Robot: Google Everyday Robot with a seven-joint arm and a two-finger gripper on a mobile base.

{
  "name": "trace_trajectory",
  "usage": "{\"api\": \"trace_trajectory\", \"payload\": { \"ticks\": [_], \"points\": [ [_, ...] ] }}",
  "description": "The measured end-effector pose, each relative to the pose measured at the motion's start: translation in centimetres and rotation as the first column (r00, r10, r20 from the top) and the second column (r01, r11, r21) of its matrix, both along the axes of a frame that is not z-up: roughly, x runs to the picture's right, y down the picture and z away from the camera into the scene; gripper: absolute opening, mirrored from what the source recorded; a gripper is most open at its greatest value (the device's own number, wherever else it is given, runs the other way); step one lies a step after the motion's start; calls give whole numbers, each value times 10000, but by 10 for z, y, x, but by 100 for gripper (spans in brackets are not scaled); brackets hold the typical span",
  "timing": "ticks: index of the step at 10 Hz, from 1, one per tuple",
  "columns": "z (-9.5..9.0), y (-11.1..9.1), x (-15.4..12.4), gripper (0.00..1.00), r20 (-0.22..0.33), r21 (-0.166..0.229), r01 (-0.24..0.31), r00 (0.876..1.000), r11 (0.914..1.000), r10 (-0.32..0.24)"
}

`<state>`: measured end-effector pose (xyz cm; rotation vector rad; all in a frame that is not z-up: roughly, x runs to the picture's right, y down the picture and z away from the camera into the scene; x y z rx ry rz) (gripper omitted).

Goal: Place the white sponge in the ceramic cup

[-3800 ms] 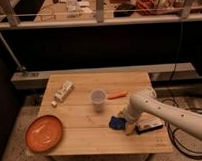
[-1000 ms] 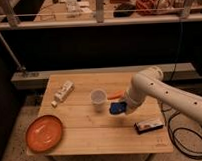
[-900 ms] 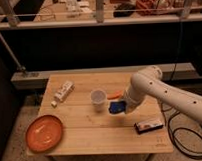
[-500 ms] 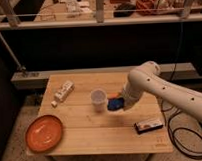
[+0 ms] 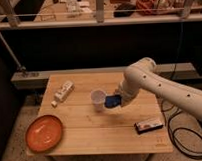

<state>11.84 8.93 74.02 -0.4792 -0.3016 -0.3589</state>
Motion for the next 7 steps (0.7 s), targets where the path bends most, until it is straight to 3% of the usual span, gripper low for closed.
{"api": "trace_trajectory", "payload": {
  "ticks": [7],
  "points": [
    [8,-23,-29,1,432,317,571,9974,9979,-584]
  ]
}}
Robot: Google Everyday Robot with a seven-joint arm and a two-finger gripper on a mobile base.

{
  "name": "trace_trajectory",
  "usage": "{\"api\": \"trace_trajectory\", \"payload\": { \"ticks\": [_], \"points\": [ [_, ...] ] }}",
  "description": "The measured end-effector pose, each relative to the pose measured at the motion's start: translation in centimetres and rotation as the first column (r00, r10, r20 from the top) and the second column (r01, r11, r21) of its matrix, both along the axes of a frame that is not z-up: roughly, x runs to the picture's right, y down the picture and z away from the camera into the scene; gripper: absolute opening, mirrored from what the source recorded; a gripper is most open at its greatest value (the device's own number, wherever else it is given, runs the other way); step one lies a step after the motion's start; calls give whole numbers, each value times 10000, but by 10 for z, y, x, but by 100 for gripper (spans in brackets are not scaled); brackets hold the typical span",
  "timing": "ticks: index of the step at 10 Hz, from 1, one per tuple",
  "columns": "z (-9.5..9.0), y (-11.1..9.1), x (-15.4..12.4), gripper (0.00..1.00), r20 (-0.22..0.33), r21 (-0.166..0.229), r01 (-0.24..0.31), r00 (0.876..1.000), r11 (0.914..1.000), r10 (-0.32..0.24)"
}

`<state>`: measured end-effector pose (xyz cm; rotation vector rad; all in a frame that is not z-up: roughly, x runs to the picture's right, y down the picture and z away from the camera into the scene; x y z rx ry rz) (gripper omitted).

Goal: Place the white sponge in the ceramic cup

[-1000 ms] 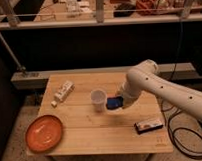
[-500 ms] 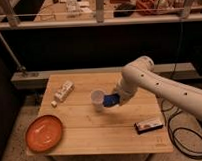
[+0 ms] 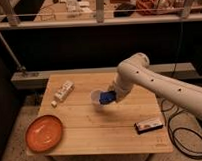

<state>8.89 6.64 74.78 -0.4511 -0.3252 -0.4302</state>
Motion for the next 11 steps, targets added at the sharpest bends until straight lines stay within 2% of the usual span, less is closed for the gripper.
{"api": "trace_trajectory", "payload": {
  "ticks": [6,11],
  "points": [
    [8,-12,-14,1,264,164,363,9990,9992,-367],
    [15,-14,-23,1,393,183,522,9978,9985,-528]
  ]
}}
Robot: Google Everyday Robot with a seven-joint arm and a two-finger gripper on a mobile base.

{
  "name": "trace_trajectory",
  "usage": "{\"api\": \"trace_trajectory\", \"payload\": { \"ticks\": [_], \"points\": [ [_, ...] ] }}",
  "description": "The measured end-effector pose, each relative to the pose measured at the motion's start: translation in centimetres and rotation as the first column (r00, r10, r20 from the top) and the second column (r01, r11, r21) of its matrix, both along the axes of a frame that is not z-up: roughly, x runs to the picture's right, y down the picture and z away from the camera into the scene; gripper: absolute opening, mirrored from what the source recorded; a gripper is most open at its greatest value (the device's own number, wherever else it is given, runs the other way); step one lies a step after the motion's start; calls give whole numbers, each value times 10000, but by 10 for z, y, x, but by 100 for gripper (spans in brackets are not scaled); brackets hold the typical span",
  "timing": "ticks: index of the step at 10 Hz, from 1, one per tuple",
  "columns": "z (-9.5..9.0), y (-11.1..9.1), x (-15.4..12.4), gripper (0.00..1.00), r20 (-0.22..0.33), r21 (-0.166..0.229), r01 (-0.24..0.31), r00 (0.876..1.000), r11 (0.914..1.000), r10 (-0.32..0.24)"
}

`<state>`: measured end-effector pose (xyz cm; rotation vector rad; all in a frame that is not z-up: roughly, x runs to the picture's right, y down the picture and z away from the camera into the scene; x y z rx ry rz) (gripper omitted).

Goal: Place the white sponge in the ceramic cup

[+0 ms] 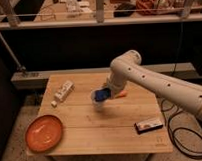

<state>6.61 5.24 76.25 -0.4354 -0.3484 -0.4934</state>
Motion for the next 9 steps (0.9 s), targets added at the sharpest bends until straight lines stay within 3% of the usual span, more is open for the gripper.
{"api": "trace_trajectory", "payload": {
  "ticks": [9],
  "points": [
    [10,-5,-9,1,181,3,186,9997,9998,-186]
  ]
}}
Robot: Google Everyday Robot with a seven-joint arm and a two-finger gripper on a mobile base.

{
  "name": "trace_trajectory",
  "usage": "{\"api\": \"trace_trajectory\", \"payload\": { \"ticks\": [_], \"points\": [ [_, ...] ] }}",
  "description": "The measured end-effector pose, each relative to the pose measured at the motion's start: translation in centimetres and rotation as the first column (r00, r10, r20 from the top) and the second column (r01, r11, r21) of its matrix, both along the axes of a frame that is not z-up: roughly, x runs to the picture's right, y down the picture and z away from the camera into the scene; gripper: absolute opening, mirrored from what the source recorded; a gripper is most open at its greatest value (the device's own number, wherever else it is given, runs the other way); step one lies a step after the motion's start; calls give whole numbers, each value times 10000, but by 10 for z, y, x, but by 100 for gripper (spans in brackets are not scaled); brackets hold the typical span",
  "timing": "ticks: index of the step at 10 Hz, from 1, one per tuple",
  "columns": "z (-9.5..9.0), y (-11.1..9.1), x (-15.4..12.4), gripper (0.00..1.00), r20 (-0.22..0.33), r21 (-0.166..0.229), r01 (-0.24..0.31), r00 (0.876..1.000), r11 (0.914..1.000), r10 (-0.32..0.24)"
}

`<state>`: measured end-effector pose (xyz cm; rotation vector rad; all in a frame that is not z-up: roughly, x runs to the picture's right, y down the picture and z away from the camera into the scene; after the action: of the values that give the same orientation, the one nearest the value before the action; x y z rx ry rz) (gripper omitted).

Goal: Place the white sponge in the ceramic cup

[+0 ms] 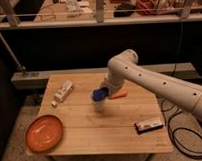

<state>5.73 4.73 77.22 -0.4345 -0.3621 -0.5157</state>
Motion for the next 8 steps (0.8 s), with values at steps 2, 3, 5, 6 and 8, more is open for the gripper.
{"api": "trace_trajectory", "payload": {
  "ticks": [2,3,5,6,8],
  "points": [
    [2,-2,0,1,14,6,41,10000,10000,-41],
    [3,-2,-1,1,34,9,57,10000,10000,-57],
    [5,-3,-4,1,76,32,105,9999,9999,-106],
    [6,-3,-5,1,85,36,118,9999,9999,-118],
    [7,-4,-6,1,106,56,150,9998,9999,-150]
  ]
}}
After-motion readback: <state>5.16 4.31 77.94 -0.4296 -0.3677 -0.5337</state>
